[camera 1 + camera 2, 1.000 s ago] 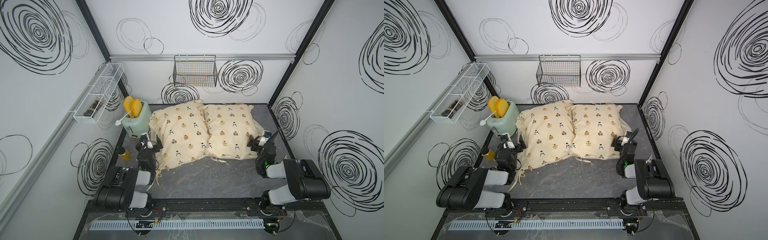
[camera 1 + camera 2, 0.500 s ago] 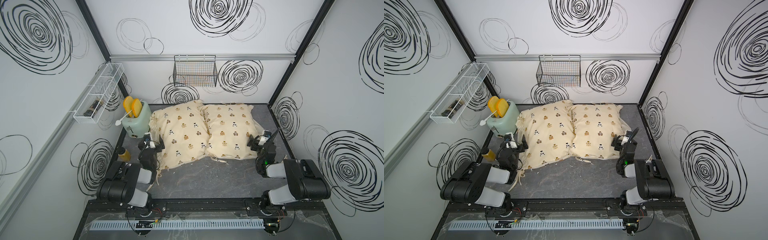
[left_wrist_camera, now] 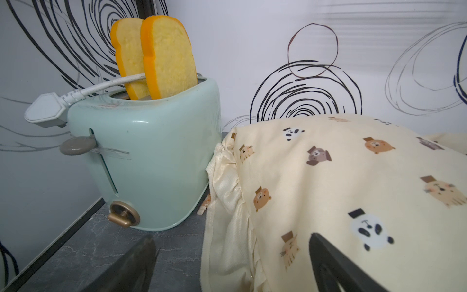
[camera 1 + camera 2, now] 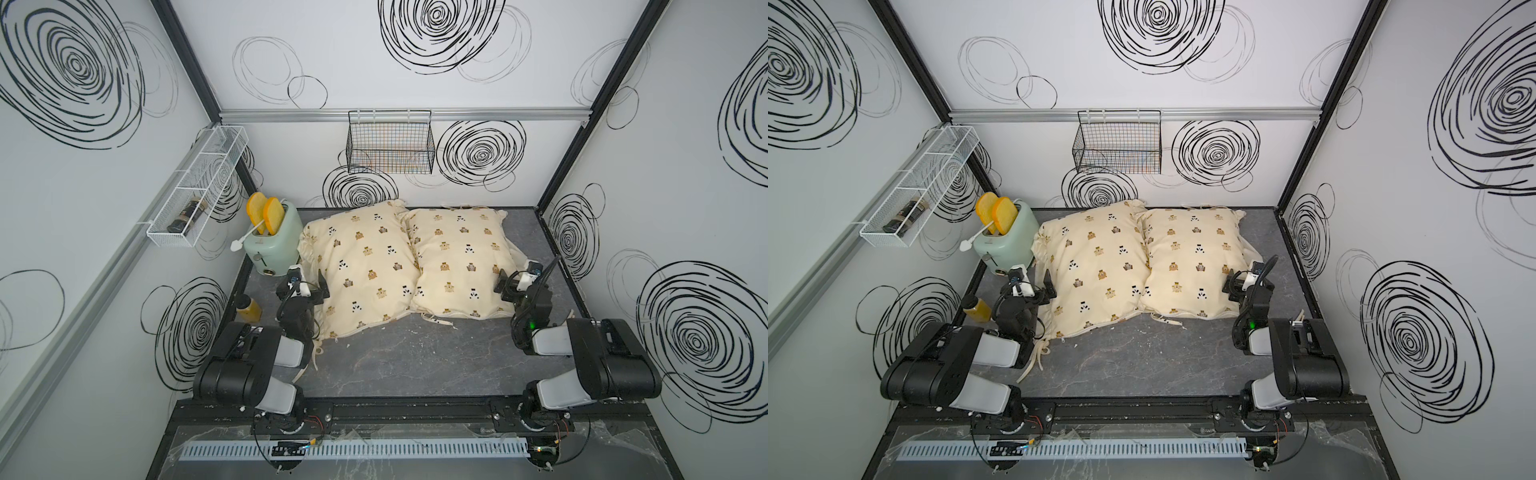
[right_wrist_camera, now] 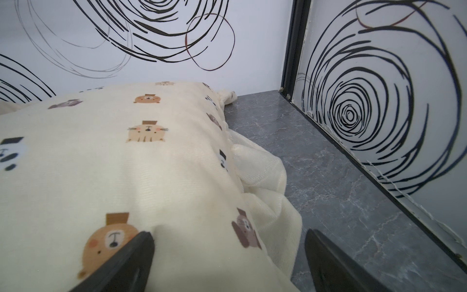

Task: Zip up pillowcases
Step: Reset both arms

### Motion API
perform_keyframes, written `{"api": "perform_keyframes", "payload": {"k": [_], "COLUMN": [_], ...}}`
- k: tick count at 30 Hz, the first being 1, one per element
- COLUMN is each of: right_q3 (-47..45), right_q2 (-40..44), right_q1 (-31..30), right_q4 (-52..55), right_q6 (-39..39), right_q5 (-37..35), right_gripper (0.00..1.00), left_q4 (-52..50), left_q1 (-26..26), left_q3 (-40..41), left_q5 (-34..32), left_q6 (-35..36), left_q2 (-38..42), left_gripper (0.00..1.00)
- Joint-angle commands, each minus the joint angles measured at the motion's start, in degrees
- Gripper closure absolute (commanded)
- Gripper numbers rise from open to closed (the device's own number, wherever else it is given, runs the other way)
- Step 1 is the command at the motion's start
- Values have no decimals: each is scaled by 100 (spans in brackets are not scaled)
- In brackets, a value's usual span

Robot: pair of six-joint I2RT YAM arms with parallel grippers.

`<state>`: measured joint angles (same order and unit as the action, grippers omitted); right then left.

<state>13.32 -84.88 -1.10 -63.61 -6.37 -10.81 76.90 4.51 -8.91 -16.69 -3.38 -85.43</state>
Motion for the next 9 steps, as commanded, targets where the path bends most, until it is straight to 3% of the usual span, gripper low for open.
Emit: {"api": "perform_keyframes", "payload": {"k": [1,9], "right_q3": [150,75], "right_q2": [-11,59], "right_q1": [-66,-57], "right_q4": [59,-34], "right_q6": [58,50], "right_q5": [-112,-90], "right_gripper": [3,3], "left_q4": [457,457], "left_q1": [23,23], "left_q3": [-55,-49], "left_q5": [34,34], "left_q6": [100,100], "left_q2": [-18,-18], "left_gripper": [4,4]}}
